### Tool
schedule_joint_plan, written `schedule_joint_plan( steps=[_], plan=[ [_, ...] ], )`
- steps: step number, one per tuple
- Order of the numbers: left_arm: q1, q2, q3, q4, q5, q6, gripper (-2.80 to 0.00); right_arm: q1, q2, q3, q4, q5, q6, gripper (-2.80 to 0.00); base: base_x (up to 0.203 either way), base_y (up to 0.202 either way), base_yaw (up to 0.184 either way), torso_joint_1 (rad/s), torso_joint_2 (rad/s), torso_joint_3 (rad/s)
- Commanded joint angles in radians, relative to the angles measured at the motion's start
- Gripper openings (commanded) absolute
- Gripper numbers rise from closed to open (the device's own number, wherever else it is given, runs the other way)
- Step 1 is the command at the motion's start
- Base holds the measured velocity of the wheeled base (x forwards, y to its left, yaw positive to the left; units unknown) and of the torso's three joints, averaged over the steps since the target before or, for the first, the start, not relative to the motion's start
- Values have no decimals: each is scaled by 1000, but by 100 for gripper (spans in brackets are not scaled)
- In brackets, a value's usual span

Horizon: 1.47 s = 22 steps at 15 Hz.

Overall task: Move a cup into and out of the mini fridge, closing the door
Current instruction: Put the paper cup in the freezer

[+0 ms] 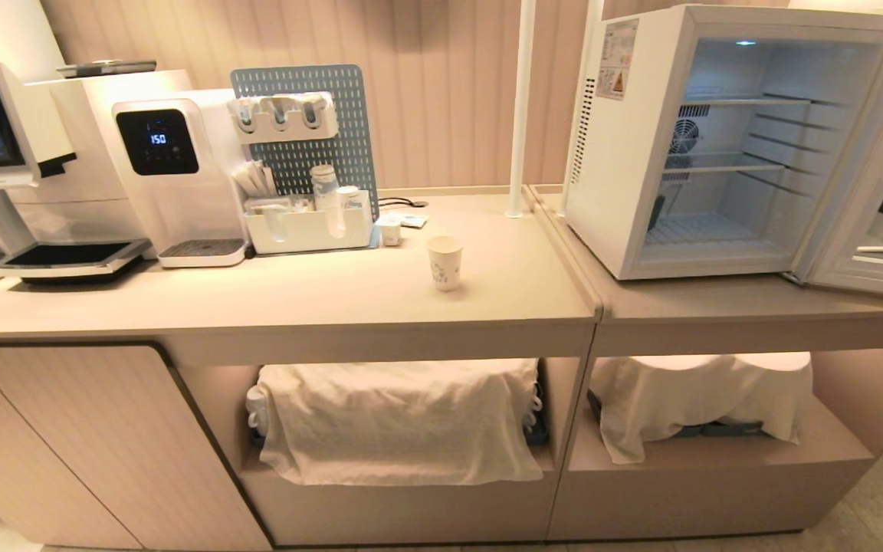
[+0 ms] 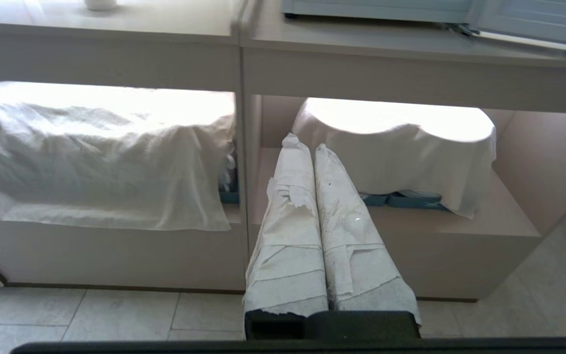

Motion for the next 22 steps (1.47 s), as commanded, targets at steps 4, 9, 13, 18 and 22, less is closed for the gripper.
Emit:
schedule_joint_plan(
  steps=[4,9,13,18,22],
  plan=[
    [0,2,2,0,0,1,-280,1,0,18,-1,2,-2,-280,0,195,0,1,9,1],
    [0,0,2,0,1,1,-280,-1,0,18,-1,0,1,-280,0,157,0,5,1,1],
    [0,1,2,0,1,1,-280,-1,0,18,-1,-1,4,-280,0,0,0,0,0,0],
    [0,2,2,0,2,1,-280,-1,0,18,-1,0,3,-280,0,0,0,0,0,0],
    [0,2,2,-1,1,4,-280,0,0,18,-1,0,3,-280,1,25,-2,2,2,1]
  ],
)
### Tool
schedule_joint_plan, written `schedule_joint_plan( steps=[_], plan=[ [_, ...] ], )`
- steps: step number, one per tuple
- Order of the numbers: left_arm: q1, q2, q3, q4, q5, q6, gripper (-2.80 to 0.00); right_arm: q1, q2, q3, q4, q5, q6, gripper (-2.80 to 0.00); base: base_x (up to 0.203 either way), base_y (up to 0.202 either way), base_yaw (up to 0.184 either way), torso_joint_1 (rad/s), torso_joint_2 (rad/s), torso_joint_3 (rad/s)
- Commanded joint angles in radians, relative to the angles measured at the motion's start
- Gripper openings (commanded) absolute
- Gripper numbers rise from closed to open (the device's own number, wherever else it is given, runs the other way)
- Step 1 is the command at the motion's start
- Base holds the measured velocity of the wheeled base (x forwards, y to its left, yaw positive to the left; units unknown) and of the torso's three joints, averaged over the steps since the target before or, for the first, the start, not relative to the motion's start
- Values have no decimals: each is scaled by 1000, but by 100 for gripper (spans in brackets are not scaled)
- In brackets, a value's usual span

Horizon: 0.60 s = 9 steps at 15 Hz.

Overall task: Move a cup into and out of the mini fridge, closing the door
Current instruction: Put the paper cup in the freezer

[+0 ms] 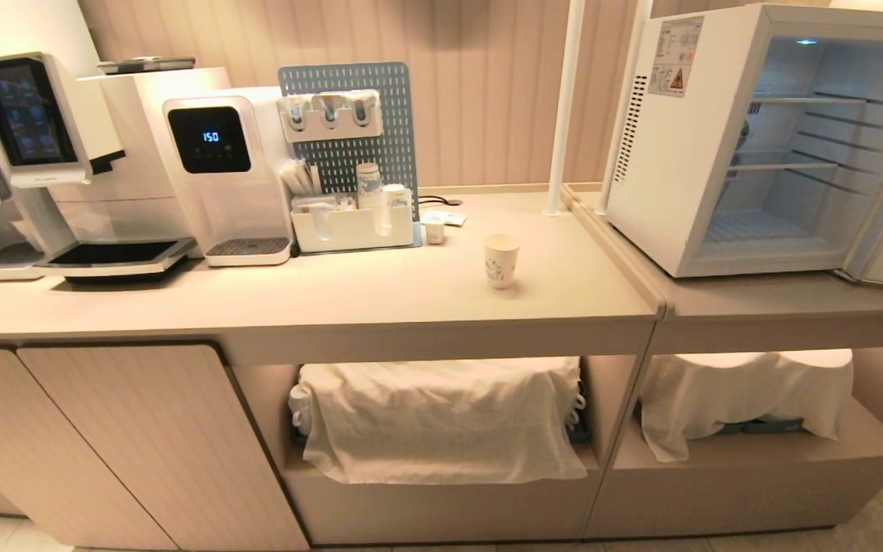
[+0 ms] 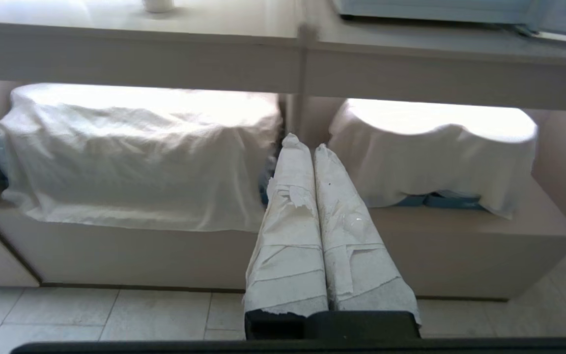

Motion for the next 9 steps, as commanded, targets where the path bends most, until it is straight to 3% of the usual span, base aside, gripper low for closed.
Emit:
schedule_joint_plan(
  steps=[1,9],
  plan=[
    [0,2,2,-1,1,-1,-280,-1,0,18,0,1,-1,-280,2,139,-5,-2,-2,-2],
    [0,0,0,-1,1,-1,-280,-1,0,18,0,1,-4,-280,0,193,-1,2,4,3]
  ],
)
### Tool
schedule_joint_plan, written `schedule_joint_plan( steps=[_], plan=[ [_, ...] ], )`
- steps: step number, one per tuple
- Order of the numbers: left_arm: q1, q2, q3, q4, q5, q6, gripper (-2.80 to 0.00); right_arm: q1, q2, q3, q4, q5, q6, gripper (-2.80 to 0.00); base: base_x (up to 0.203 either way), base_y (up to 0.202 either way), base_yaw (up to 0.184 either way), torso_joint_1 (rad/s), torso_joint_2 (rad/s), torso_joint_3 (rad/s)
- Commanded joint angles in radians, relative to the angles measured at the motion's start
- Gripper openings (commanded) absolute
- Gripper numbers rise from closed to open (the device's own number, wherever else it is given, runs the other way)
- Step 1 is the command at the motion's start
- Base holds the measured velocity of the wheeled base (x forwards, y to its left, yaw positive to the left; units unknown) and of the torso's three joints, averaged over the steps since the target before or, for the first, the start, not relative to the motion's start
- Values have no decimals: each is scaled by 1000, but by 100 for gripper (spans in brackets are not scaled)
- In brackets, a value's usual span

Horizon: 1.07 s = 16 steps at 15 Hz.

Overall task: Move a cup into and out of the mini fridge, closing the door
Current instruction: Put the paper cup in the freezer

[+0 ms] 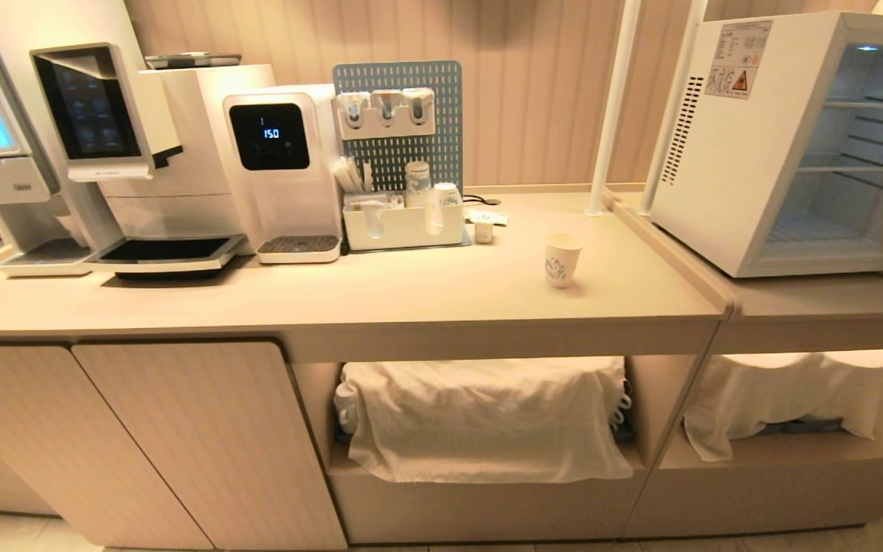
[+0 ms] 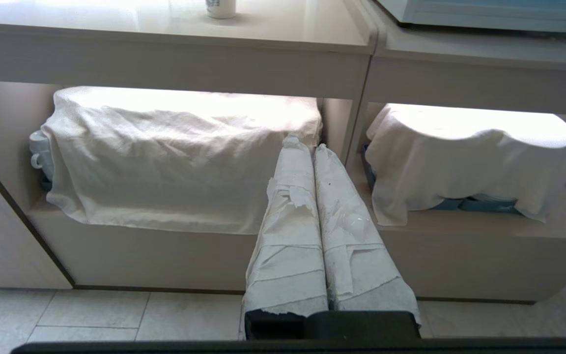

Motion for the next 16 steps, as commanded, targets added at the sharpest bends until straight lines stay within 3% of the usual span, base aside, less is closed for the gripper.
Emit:
schedule_joint_plan(
  steps=[1,5,10,16],
  plan=[
    [0,0,2,-1,0,-1,-280,-1,0,18,0,0,-1,-280,0,196,0,4,2,4],
    [0,0,2,1,0,-1,-280,1,0,18,0,0,-3,-280,0,152,0,2,5,3],
    [0,0,0,3,0,1,-280,1,0,18,0,0,-3,-280,11,0,0,0,0,0],
    [0,0,0,0,0,1,-280,0,0,18,2,0,-1,-280,187,0,1,2,4,2]
  ],
)
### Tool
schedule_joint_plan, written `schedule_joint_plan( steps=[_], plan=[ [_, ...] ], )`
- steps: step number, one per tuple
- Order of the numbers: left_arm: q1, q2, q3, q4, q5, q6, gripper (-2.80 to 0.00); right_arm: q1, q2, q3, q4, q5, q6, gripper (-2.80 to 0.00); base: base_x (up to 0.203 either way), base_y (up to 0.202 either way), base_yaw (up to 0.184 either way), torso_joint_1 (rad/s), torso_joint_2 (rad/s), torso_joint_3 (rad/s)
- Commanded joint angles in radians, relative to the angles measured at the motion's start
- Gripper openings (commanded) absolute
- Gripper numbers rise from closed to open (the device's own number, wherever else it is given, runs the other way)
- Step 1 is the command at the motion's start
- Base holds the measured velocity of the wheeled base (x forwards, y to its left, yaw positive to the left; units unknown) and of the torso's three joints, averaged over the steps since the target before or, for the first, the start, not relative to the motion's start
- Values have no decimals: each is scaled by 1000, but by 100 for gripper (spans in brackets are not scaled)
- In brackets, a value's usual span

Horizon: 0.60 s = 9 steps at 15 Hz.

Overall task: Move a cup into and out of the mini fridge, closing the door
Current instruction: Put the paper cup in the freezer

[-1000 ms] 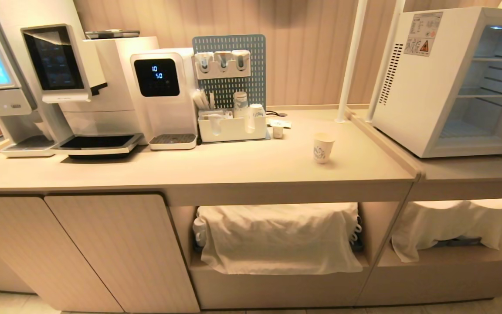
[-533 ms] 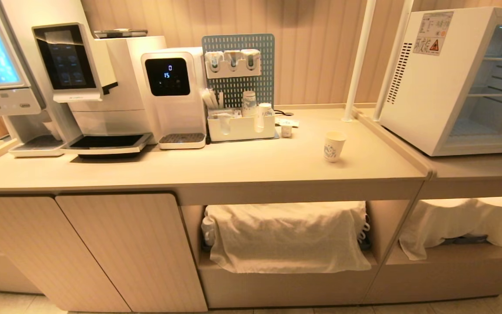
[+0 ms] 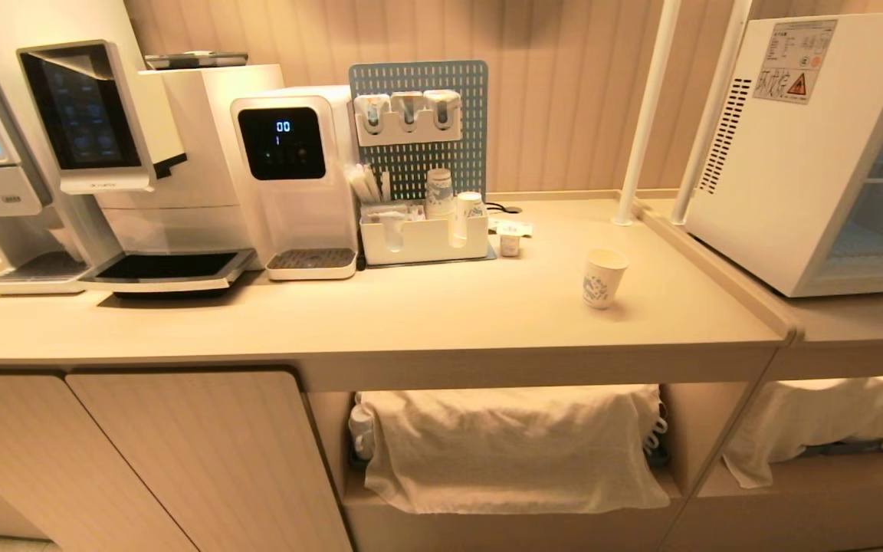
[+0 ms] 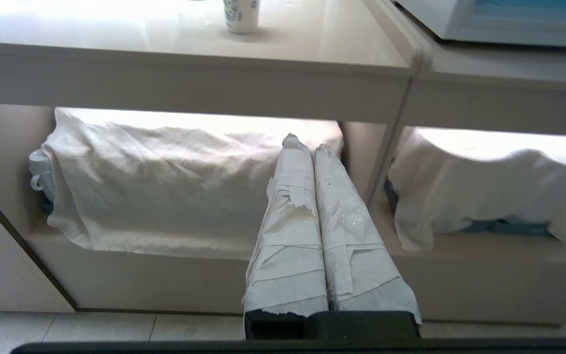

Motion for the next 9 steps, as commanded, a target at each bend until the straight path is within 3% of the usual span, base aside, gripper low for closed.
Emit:
schedule_joint_plan(
  steps=[1,3,9],
  plan=[
    [0,0,2,-1,0,-2,-280,1,0,18,0,-1,1,-280,197,0,0,2,2,2],
    [0,0,2,-1,0,-2,-280,1,0,18,-2,-2,5,-280,146,0,1,1,8,2],
    [0,0,1,-1,0,-2,-280,1,0,5,1,-1,19,-280,0,0,0,0,0,0]
  ],
)
